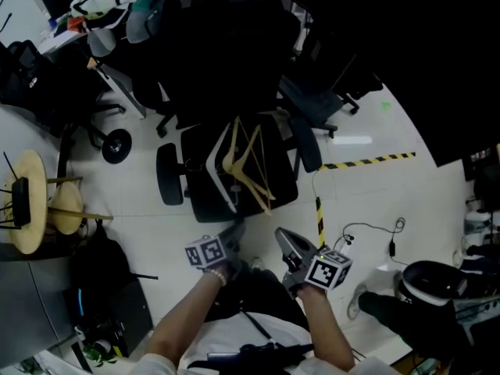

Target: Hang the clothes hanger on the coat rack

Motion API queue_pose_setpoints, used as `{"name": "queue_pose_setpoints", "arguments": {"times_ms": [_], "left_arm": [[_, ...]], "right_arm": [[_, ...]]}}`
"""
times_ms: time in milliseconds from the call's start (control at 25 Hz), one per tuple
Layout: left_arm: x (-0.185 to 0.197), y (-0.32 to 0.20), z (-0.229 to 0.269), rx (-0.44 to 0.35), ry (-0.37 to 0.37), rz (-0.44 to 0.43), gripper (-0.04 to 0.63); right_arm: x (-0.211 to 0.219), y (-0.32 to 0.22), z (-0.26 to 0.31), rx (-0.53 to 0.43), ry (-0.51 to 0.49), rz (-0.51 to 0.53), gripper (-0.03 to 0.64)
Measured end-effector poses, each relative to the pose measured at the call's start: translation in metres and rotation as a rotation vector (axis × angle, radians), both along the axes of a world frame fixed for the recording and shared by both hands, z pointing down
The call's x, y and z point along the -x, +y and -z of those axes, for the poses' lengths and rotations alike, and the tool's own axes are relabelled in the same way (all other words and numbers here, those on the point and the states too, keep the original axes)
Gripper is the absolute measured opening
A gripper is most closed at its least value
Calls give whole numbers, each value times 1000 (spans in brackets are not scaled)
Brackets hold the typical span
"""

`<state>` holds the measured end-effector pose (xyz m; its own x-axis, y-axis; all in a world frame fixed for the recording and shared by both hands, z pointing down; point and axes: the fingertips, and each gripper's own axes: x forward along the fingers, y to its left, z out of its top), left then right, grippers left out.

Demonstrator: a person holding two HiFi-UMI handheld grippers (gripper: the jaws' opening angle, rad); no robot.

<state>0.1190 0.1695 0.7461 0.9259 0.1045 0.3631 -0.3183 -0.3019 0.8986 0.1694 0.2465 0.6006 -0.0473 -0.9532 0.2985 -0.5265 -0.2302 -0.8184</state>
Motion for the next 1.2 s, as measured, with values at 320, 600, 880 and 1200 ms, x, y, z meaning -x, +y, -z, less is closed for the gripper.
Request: {"name": "queue_pose_setpoints", "arguments": {"times_ms": [320,600,880,1200], "left_arm": [[-28,-13,-88,47,-113,31,128],[-81,-36,-163,37,-123,127,201],[-111,-45,-225,58,-145,175,210],[-125,-53,-269,100,-171,224,212]], "right_arm": [[-20,-6,-46,-1,-57,-117,0],[-40,-3,-107,12,-139,-128,0],[-78,1,-151,15,-163,-132,2],[-92,1,-179,33,-201,-141,2]]}}
